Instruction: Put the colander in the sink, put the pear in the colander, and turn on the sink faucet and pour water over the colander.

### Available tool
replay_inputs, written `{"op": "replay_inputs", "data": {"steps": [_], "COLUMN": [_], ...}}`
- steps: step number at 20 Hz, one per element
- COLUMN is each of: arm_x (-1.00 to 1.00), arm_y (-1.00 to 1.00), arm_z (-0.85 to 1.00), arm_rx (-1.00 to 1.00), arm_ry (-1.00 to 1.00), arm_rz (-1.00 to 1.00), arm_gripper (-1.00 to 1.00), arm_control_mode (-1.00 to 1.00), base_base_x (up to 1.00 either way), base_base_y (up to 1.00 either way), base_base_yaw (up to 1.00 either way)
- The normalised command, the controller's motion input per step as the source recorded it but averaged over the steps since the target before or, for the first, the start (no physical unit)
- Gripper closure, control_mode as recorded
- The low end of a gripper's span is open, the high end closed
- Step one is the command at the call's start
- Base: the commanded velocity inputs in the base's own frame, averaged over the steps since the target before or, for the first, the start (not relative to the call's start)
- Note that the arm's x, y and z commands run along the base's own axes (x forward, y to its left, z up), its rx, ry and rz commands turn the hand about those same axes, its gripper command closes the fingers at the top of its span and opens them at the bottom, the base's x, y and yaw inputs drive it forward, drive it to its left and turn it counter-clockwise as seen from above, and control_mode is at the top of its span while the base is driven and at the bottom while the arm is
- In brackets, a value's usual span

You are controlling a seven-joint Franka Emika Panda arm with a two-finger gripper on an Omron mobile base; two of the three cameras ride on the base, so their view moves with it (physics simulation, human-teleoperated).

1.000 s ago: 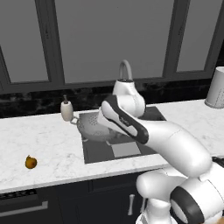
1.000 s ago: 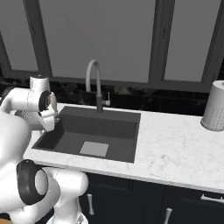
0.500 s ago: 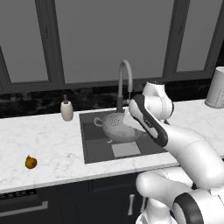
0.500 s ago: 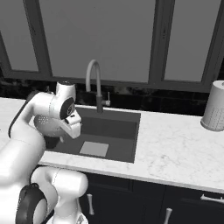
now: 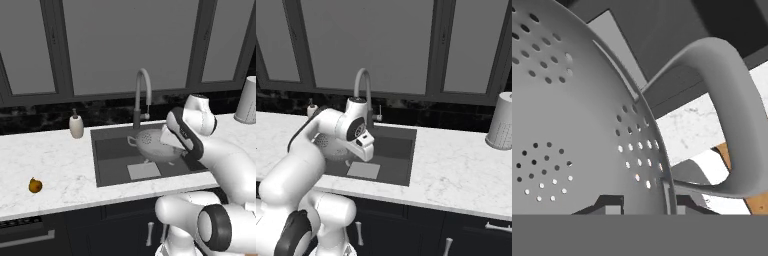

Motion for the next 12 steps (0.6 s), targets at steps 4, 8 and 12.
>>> {"op": "replay_inputs", "data": {"steps": [4,8,12], "arm_x": [0.21,0.47,0.53], "arm_y": [-0.26,-0.23,-0.16], "arm_z": [-0.52,-0.29,-0.27], "arm_rx": [-0.01,0.00,0.00], "arm_ry": [0.00,-0.01,-0.03], "arm_rz": [0.16,0.14,0.14], "arm_gripper": [1.00,1.00,1.00], "arm_control_mode": [-1.00,-1.00,-1.00], "base_base_x": [0.00,0.00,0.00], "base_base_y": [0.00,0.00,0.00], "base_base_yaw": [0.00,0.00,0.00]}}
